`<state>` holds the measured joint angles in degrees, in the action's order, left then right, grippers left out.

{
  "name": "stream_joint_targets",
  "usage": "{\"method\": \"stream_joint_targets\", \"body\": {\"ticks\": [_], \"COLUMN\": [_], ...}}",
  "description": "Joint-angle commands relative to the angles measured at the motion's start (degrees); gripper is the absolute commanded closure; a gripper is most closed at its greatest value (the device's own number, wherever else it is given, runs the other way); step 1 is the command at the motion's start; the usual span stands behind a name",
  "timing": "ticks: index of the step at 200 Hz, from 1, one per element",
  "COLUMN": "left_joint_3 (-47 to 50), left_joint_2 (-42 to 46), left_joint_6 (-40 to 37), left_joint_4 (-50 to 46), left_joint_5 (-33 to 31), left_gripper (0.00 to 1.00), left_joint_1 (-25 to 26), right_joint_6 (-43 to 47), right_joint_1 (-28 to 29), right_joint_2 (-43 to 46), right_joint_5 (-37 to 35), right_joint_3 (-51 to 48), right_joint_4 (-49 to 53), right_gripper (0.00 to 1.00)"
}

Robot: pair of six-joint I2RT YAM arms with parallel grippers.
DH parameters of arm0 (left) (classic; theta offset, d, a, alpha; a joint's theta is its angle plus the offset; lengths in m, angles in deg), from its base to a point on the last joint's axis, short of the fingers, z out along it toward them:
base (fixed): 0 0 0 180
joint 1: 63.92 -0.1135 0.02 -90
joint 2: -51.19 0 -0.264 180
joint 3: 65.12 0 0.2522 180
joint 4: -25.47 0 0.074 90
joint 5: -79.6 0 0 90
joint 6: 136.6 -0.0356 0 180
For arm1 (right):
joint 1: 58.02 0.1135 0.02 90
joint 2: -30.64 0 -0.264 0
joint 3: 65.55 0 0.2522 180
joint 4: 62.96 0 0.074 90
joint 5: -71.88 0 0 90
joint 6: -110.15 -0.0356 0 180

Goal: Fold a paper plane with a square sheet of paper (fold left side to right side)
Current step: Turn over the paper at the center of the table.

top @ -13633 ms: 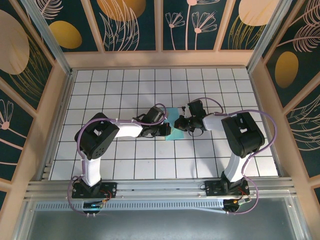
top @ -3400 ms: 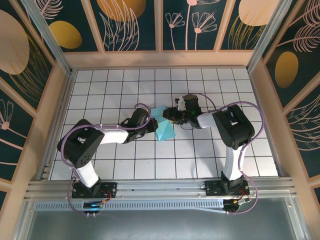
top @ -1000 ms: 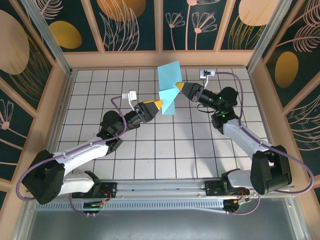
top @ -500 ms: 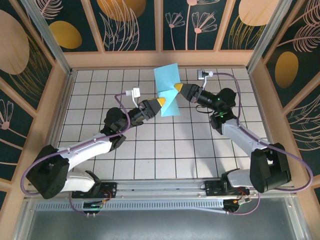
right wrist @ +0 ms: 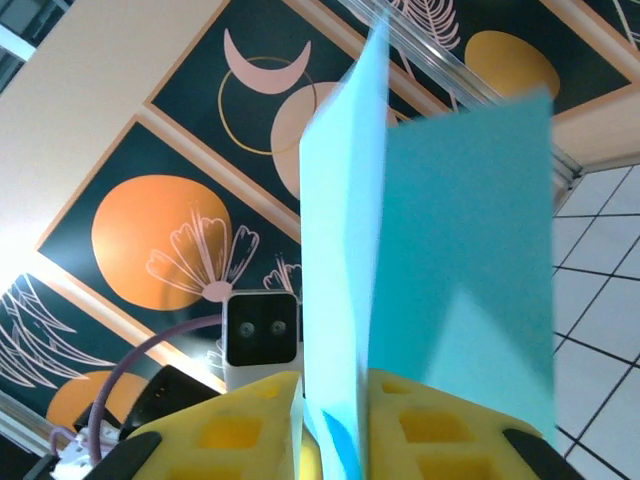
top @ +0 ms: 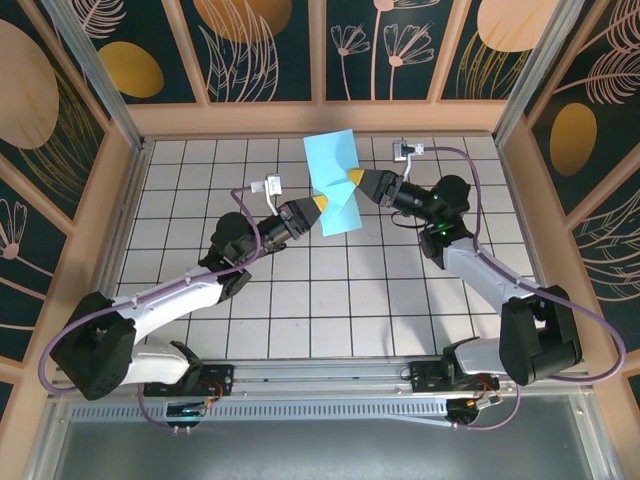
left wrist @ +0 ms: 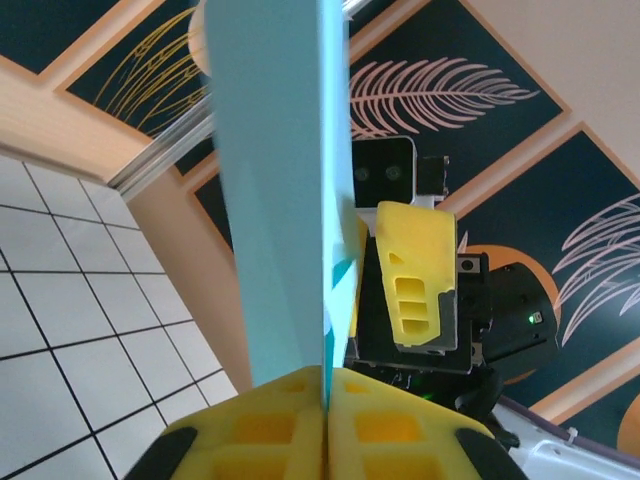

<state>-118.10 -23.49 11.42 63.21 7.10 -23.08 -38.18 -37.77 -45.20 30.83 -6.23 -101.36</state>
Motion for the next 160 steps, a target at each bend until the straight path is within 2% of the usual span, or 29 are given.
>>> {"method": "stream_joint_targets", "body": {"ticks": [1, 28, 59, 82, 111, 160], "left_joint_3": [-0.42, -0.92, -3.58, -6.31, -8.2, -19.34], "left_joint_2": [2.54, 5.19, 7.58, 7.79, 7.3, 0.28], "left_joint_6": [-2.24, -6.17, -14.08, -19.54, -22.34, -26.19], "left_joint_4": [-1.88, -9.16, -24.68, -37.11, -45.05, -66.26], "left_joint_5": [-1.09, -2.89, -6.73, -10.96, -15.31, -31.52], "left_gripper": [0.99, 1.0, 1.0, 1.0, 1.0, 1.0], "left_joint_1": [0.19, 0.14, 0.2, 0.2, 0.36, 4.77], "right_joint_6": [7.05, 18.61, 30.87, 36.1, 38.2, 37.43], "right_joint_1": [0.15, 0.18, 0.09, -0.11, -1.9, -6.17], "right_joint_2": [3.94, 8.61, 13.97, 16.74, 18.53, 18.45], "right_joint_5": [-2.78, -10.59, -26.07, -38.2, -47.83, -53.24], "right_joint_3": [-0.39, 1.62, 4.13, 4.32, 2.64, -0.86], "right_joint_4": [7.4, 23.87, 42.41, 51.36, 56.59, 57.3], "right_gripper": [0.7, 0.58, 0.44, 0.34, 0.22, 0.07]}}
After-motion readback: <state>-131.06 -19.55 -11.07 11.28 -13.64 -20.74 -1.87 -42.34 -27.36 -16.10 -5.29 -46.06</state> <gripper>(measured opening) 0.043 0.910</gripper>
